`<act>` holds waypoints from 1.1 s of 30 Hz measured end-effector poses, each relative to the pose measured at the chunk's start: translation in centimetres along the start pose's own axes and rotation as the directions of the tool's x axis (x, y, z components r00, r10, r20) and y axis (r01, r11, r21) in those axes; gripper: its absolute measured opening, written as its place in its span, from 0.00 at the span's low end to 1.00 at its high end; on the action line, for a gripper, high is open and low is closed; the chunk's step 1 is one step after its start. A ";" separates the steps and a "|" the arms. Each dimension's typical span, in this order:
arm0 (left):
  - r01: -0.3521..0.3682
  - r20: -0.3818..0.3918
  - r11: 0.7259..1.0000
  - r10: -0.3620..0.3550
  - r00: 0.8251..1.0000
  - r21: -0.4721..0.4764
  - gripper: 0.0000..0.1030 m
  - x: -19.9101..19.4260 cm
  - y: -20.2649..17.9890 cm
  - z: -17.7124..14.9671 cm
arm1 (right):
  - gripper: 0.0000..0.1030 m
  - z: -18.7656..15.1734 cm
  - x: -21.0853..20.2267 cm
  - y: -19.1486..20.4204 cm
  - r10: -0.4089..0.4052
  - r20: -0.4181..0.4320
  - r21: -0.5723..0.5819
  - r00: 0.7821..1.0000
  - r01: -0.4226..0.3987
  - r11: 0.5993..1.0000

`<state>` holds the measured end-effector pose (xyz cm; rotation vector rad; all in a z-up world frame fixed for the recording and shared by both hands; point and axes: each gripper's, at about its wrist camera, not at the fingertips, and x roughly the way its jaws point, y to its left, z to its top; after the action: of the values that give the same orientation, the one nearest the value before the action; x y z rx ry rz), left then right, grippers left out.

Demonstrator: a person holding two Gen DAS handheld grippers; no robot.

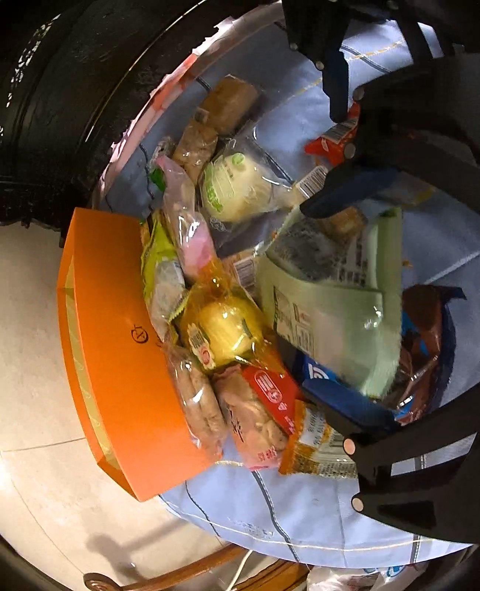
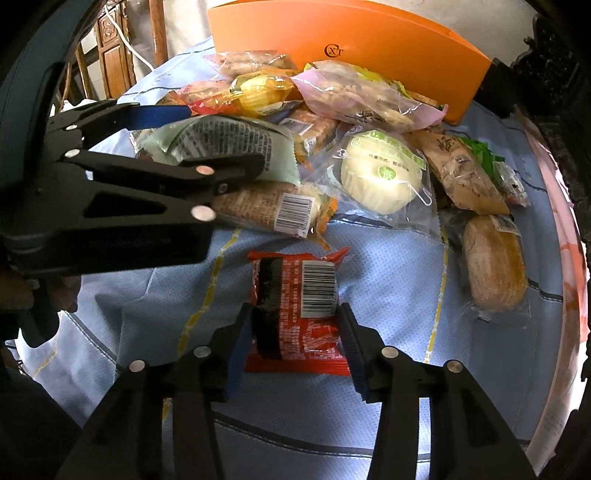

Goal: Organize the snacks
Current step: 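Grasp the pale green snack bag with the left gripper while the right grasps the red chocolate bar, then lift both snacks over the orange box and release them inside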

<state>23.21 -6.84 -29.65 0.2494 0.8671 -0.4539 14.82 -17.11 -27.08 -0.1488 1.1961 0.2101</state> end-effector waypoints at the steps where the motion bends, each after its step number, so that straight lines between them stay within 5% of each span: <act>1: 0.005 -0.002 1.000 -0.005 1.000 -0.001 0.85 0.2 -0.1 0.1 | 0.46 0.0 0.0 0.1 -0.001 -0.001 -0.001 1.000 0.001 1.000; 3: 0.007 -0.018 1.000 -0.007 1.000 -0.001 0.85 0.6 -0.2 0.3 | 0.47 0.1 0.1 0.1 -0.003 -0.002 -0.003 1.000 0.003 1.000; 8: 0.030 -0.018 0.999 -0.031 0.999 -0.039 0.50 0.7 0.9 0.2 | 0.43 0.1 0.2 -0.1 0.002 -0.001 0.002 1.000 -0.002 1.000; 11: 0.055 -0.010 0.996 -0.056 0.998 -0.071 0.43 0.3 1.6 0.2 | 0.38 0.2 0.1 -0.3 0.010 0.012 0.008 1.000 -0.010 1.000; 19: 0.124 0.032 0.987 -0.121 0.992 -0.099 0.40 -2.2 2.1 -0.3 | 0.32 0.2 -2.1 -1.5 0.044 0.077 0.047 0.996 -0.048 0.998; 33: 0.103 0.144 0.982 -0.080 0.986 -0.157 0.40 -8.2 4.1 1.5 | 0.32 0.9 -8.3 -2.7 0.071 0.221 0.062 0.973 -0.087 0.994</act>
<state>21.61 -1.50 -22.24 0.0258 0.7785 -0.4771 13.39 -20.24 -18.96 -0.0149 0.9894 0.2469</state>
